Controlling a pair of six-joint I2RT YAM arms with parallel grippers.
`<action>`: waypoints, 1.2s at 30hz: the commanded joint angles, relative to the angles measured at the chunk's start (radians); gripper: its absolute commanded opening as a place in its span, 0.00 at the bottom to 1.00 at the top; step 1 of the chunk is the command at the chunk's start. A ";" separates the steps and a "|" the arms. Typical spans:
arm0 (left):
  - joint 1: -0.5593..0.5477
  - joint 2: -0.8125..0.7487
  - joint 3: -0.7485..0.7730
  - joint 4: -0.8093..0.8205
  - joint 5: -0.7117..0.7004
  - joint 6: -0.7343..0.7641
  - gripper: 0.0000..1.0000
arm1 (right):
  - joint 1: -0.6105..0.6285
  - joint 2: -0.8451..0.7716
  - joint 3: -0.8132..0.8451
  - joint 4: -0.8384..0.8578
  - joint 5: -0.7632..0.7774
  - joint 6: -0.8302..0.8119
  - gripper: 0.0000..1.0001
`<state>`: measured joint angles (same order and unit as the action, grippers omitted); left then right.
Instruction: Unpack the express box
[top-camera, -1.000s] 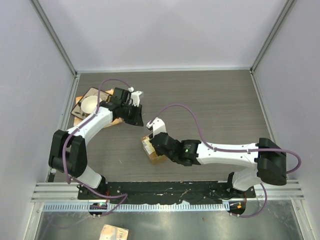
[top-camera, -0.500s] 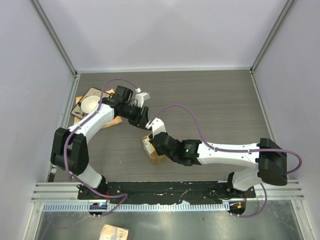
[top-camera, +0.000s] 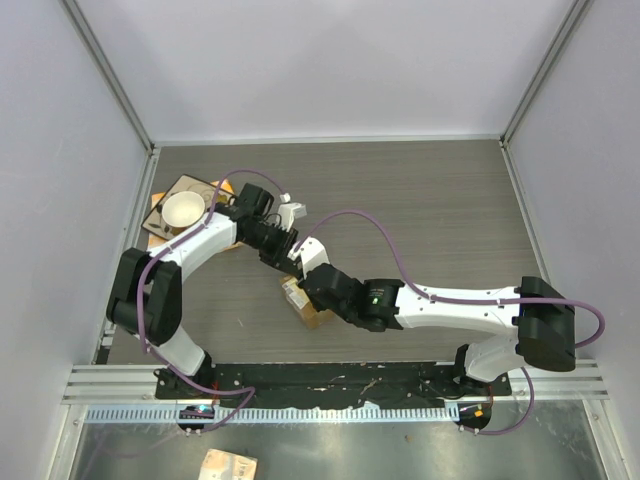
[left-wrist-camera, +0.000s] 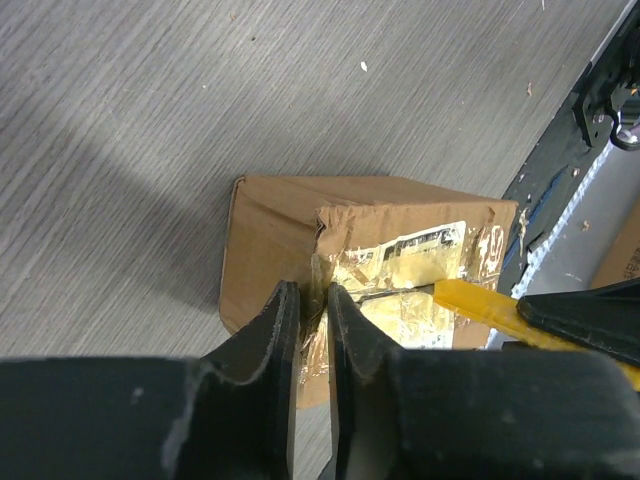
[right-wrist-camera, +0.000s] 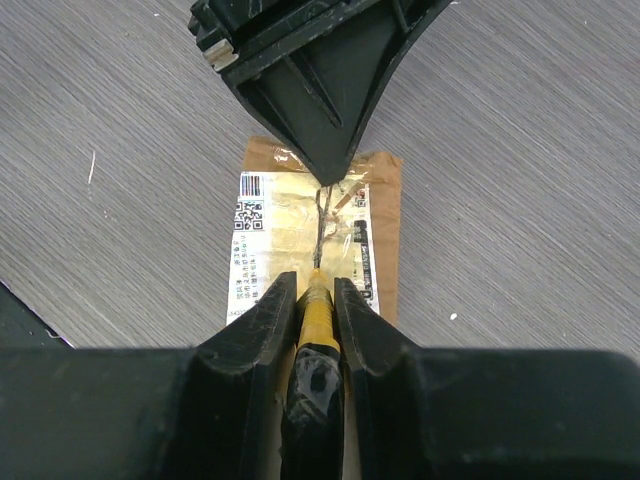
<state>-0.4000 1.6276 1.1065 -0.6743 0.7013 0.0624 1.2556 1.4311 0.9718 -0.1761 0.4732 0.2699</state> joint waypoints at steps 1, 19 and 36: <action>-0.003 0.005 -0.022 0.009 -0.026 0.025 0.10 | 0.008 -0.046 0.016 0.030 -0.008 -0.017 0.01; 0.006 -0.038 0.026 0.042 -0.172 0.050 0.00 | 0.091 -0.147 -0.051 -0.071 -0.042 0.037 0.01; 0.004 -0.064 0.015 0.076 -0.296 0.043 0.00 | 0.209 -0.205 -0.036 -0.175 0.048 0.129 0.01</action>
<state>-0.4191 1.5879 1.0969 -0.6941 0.5957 0.0784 1.4052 1.2774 0.9195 -0.2672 0.5602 0.3222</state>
